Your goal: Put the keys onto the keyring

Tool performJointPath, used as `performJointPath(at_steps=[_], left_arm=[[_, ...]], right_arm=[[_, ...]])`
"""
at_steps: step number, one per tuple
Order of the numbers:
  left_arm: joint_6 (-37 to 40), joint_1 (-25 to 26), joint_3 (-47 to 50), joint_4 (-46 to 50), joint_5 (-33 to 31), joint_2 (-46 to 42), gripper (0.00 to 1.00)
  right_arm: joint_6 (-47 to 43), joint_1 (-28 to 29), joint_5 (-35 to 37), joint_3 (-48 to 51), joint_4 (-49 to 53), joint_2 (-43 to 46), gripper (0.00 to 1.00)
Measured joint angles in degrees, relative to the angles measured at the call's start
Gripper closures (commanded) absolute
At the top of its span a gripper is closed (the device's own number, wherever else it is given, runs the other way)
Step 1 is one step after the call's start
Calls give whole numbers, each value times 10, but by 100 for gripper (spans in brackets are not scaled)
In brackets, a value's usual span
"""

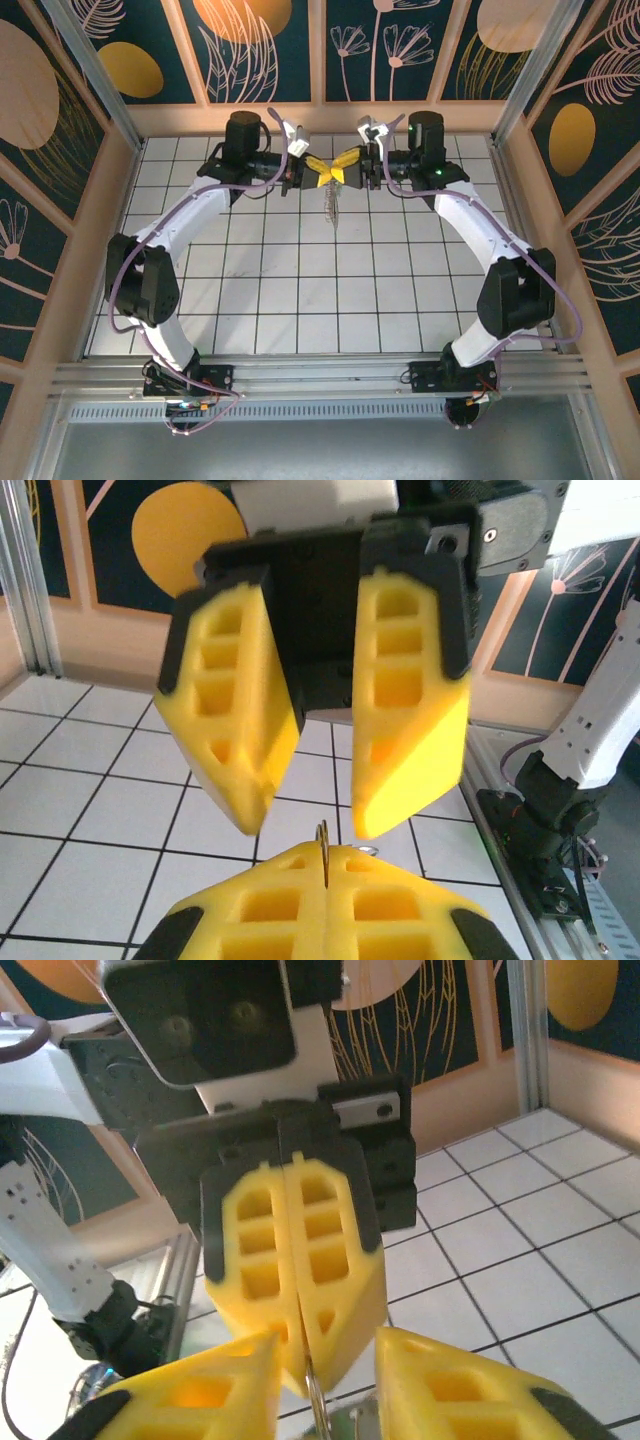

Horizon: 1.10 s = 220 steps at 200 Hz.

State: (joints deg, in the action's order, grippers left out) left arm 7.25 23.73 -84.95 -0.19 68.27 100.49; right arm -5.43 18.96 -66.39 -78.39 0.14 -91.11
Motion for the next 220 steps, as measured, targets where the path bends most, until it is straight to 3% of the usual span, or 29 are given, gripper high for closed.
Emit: performJointPath(at_steps=[70, 120, 220], left_arm=[[-109, 7, 79, -161, -39, -46, 100], [-173, 7, 110, -264, -34, -70, 100], [-196, 7, 115, -288, -10, -70, 100]], right_arm=[[52, -28, 33, 137, -110, 100, 57], [88, -31, 38, 207, -180, 113, 51], [94, -9, 2, 187, -217, 98, 51]])
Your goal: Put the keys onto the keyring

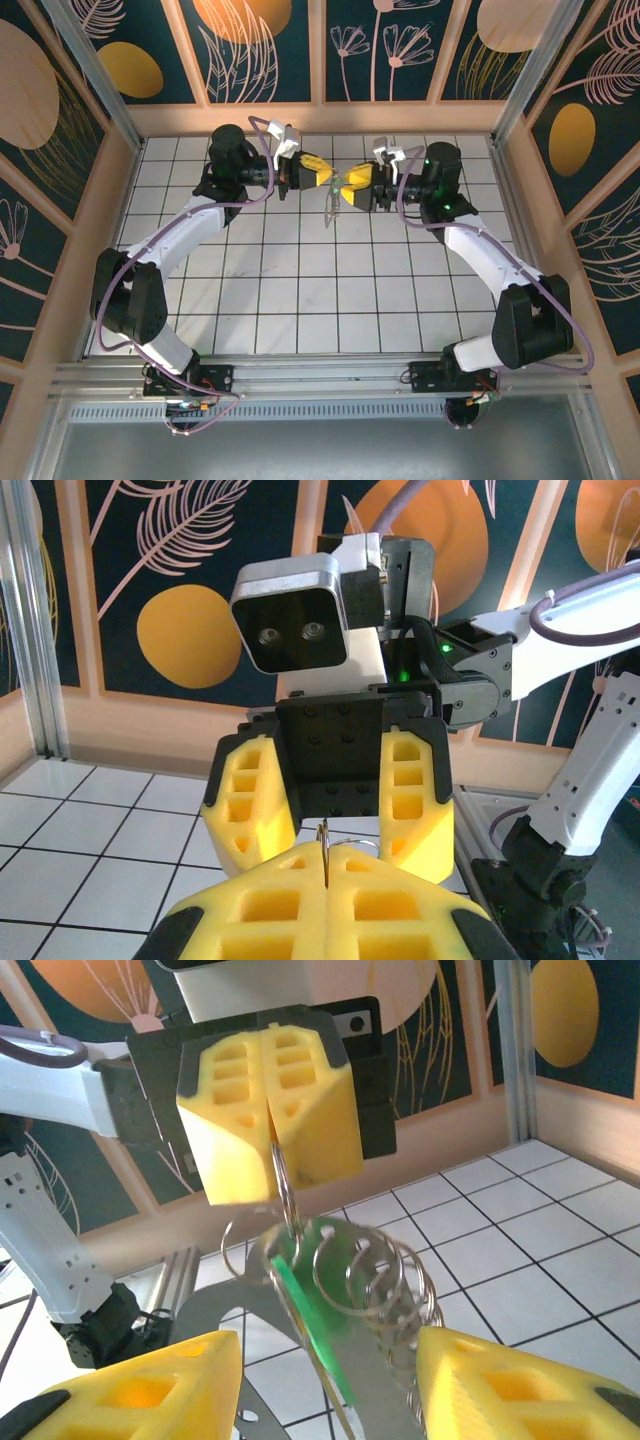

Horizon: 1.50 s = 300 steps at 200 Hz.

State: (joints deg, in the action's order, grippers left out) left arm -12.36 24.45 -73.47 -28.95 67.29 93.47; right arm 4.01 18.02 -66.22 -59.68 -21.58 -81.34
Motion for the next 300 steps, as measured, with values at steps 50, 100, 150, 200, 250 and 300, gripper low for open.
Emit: performJointPath(at_steps=[50, 100, 150, 200, 250, 300], left_arm=[[0, 0, 0, 0, 4, 0, 100], [-16, 0, 0, -14, -13, 0, 100], [-34, 0, 6, -32, -21, 0, 100], [-45, 1, 14, -47, -28, 0, 100], [-54, 2, 21, -57, -37, 0, 100], [-80, 4, 27, -94, -56, 0, 100]], right_arm=[[-19, 11, -16, -28, 21, -27, 80], [-37, 16, -30, -30, 43, -30, 100], [-37, 19, -29, -30, 45, -31, 100], [-37, 45, -27, -62, 45, -68, 100], [-37, 47, -21, -68, 51, -75, 100], [-22, 34, 18, -24, 42, -38, 66]])
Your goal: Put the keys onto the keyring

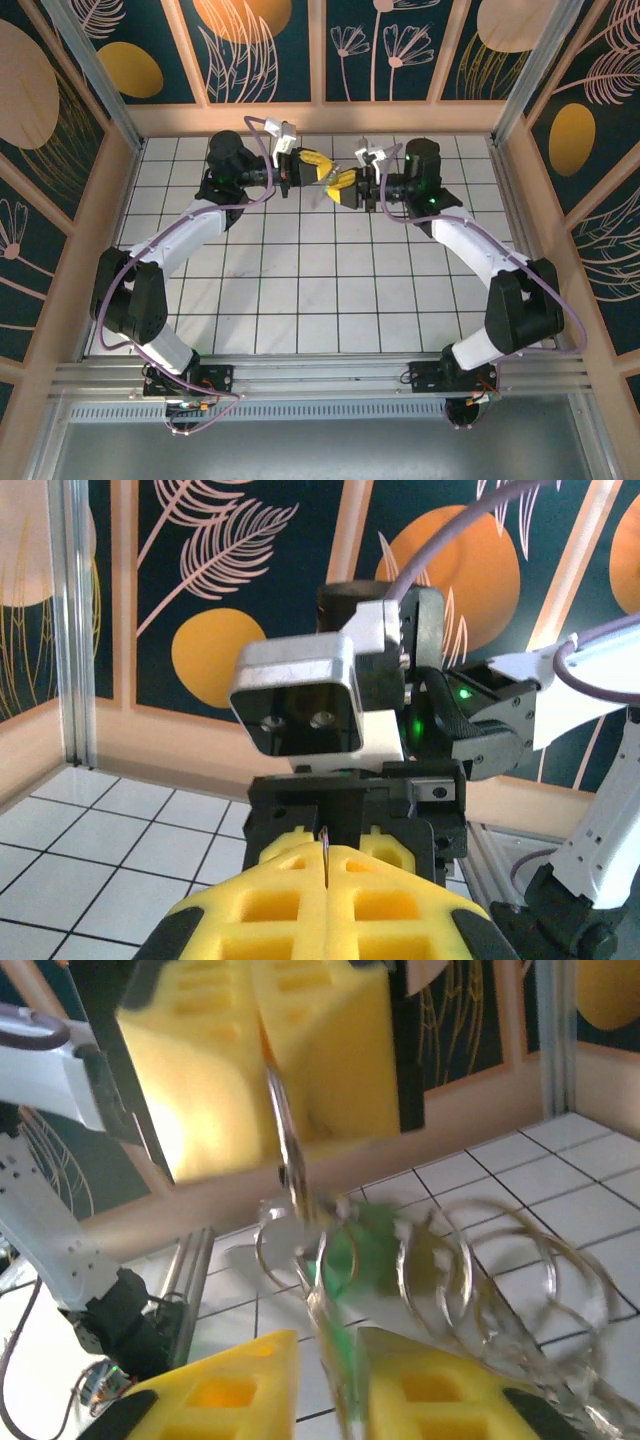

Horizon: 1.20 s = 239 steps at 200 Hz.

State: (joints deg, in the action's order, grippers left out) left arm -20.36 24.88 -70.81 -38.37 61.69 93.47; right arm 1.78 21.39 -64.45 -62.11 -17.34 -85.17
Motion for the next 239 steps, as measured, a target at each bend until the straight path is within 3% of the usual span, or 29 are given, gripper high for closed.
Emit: performJointPath(at_steps=[55, 99, 147, 197, 239], left_arm=[[-46, 3, 18, -68, -27, 0, 100], [-89, 3, 41, -133, -40, 0, 100], [-129, 3, 68, -191, -52, 0, 100], [-219, 3, 85, -305, -54, 11, 100], [-248, 3, 87, -337, -55, 17, 100]], right_arm=[[30, -22, 73, 94, -19, 111, 58], [92, -25, 169, 150, -88, 189, 57], [168, -26, 236, 159, -189, 183, 56], [232, -20, 233, 160, -310, 129, 55], [261, 8, 224, 161, -384, 92, 55]])
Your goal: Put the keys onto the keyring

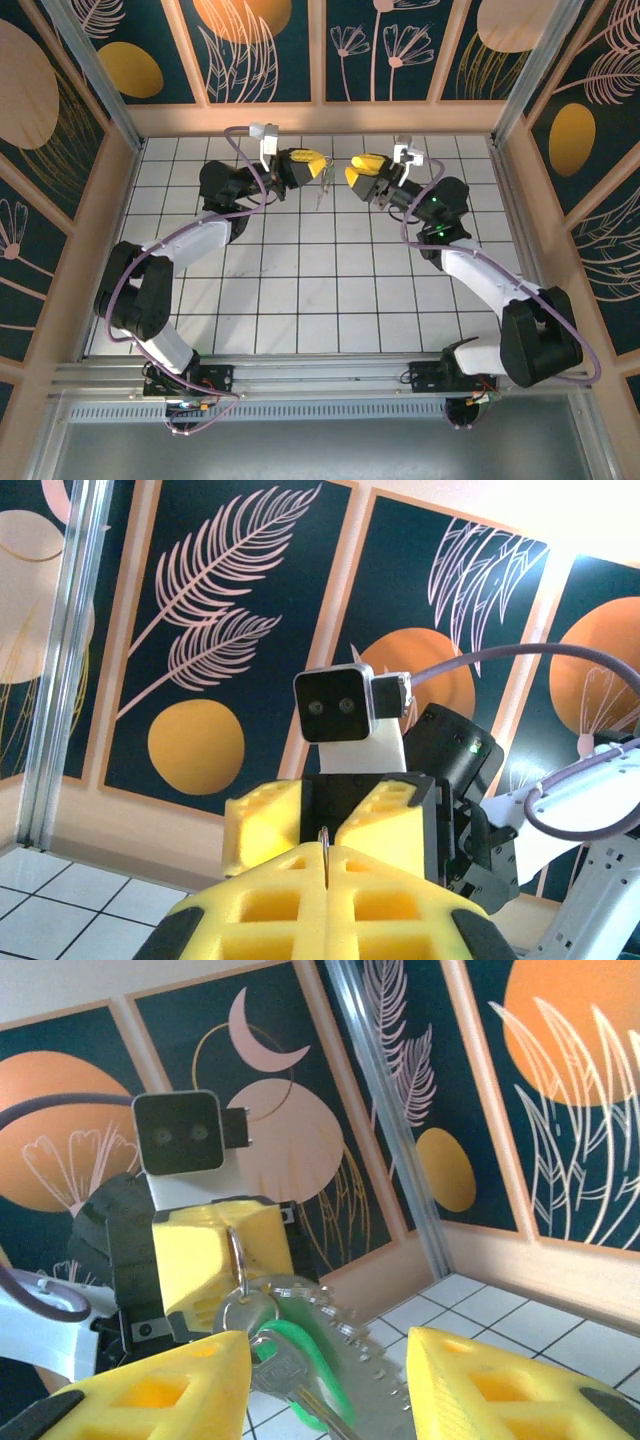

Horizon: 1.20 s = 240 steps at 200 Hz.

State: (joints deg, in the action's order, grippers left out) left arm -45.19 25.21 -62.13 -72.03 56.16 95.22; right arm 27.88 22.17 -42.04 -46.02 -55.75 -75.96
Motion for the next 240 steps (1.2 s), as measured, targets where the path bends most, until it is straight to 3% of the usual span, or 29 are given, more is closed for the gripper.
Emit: performJointPath(at_steps=[167, 240], left_arm=[[-5, 16, 1, -6, 2, 5, 100], [-5, 21, 1, 3, 3, 5, 100]], right_arm=[[12, 22, -27, -36, -41, -36, 57], [15, 25, -46, -39, -50, -48, 84]])
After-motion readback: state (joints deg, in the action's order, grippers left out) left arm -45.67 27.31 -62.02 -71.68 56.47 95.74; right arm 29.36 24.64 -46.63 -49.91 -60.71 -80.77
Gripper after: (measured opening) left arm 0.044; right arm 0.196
